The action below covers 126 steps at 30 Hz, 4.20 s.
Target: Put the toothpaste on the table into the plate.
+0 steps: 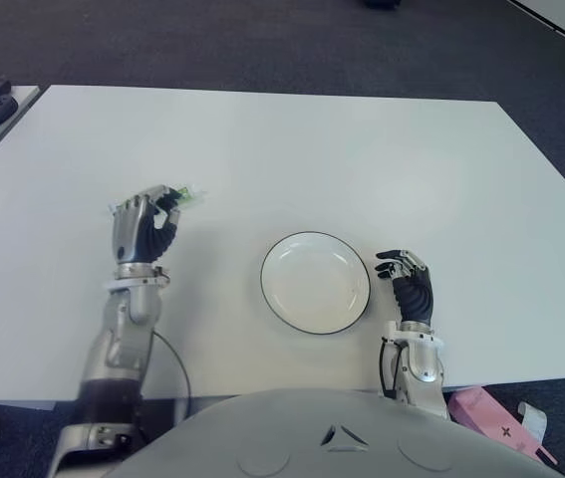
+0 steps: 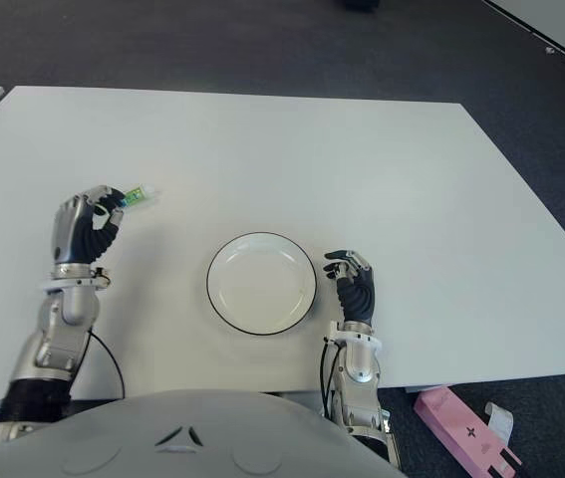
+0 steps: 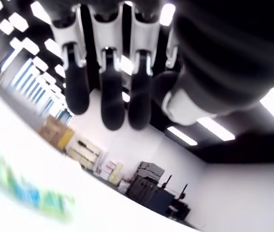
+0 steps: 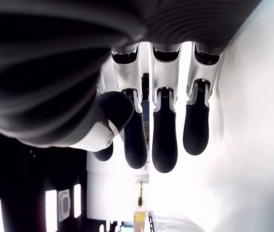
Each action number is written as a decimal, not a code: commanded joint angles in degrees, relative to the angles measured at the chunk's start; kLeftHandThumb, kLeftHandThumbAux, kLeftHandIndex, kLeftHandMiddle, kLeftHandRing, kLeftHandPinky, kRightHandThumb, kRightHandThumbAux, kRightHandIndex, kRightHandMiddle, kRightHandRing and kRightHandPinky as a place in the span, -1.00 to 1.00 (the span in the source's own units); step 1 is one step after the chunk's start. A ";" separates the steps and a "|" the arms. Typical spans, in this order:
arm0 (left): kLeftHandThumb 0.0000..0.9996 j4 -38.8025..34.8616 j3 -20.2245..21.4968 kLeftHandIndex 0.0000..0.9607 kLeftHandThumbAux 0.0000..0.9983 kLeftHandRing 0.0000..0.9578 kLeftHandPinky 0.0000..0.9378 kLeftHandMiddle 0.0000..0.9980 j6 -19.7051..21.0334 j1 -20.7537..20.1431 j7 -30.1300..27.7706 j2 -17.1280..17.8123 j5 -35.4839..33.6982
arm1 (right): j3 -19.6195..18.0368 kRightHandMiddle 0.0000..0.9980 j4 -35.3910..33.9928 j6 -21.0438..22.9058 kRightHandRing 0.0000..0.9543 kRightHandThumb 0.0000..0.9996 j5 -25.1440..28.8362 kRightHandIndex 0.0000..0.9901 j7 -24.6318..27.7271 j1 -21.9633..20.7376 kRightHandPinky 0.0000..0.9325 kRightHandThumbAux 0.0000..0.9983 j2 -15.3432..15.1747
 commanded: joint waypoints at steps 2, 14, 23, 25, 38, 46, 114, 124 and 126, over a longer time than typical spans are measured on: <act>-0.34 3.12 -3.72 -0.39 0.13 -0.14 -0.04 -0.31 5.24 -3.74 -2.51 4.71 4.58 | -0.28 -0.07 1.29 -0.21 0.09 0.68 0.31 -0.12 -0.15 -0.77 0.09 0.37 0.27; -0.25 6.38 -10.24 -0.96 -0.52 -0.72 -0.65 -0.75 17.35 -10.06 -7.07 10.06 10.71 | -0.49 -0.07 1.17 -0.44 0.08 0.68 0.69 -0.12 -0.23 -0.64 0.09 0.37 0.57; -0.18 10.12 -14.58 -1.00 -0.67 -0.99 -0.94 -0.99 19.48 -14.19 -10.69 13.14 11.04 | -0.54 -0.07 1.30 -1.05 0.08 0.68 1.04 -0.11 0.07 -0.51 0.10 0.37 0.51; -0.17 12.99 -15.50 -1.00 -0.68 -1.00 -0.95 -0.99 19.08 -15.84 -10.63 13.56 10.61 | -0.55 -0.07 1.27 -1.11 0.08 0.68 1.06 -0.11 0.09 -0.45 0.10 0.37 0.49; -0.15 27.51 -24.02 -1.00 -0.72 -1.00 -0.98 -0.99 12.33 -24.45 -6.66 18.03 12.12 | -0.56 -0.07 1.08 -1.44 0.08 0.68 0.65 -0.11 -0.21 -0.03 0.09 0.37 0.48; -0.22 32.20 -28.80 -1.00 -0.73 -1.00 -1.00 -1.00 7.30 -28.26 -8.63 20.12 12.16 | -0.62 -0.07 1.13 -1.48 0.08 0.68 0.38 -0.11 -0.67 0.16 0.09 0.37 0.57; -0.14 43.06 -37.25 -1.00 -0.61 -1.00 -0.99 -1.00 4.26 -32.57 -11.10 21.60 8.38 | -1.20 -0.08 -1.60 0.38 0.09 0.68 0.14 -0.11 -0.46 2.24 0.09 0.37 -0.18; -0.11 46.39 -33.12 -1.00 -0.70 -1.00 -0.94 -1.00 4.06 -30.48 14.28 19.12 6.81 | -1.37 -0.07 -1.19 0.36 0.09 0.68 0.82 -0.11 0.00 1.78 0.10 0.37 -0.34; -0.09 47.25 -32.01 -1.00 -0.70 -1.00 -0.91 -1.00 3.67 -30.23 19.05 18.43 5.98 | -1.41 -0.07 -1.17 0.49 0.09 0.68 0.77 -0.11 -0.02 1.71 0.10 0.37 -0.32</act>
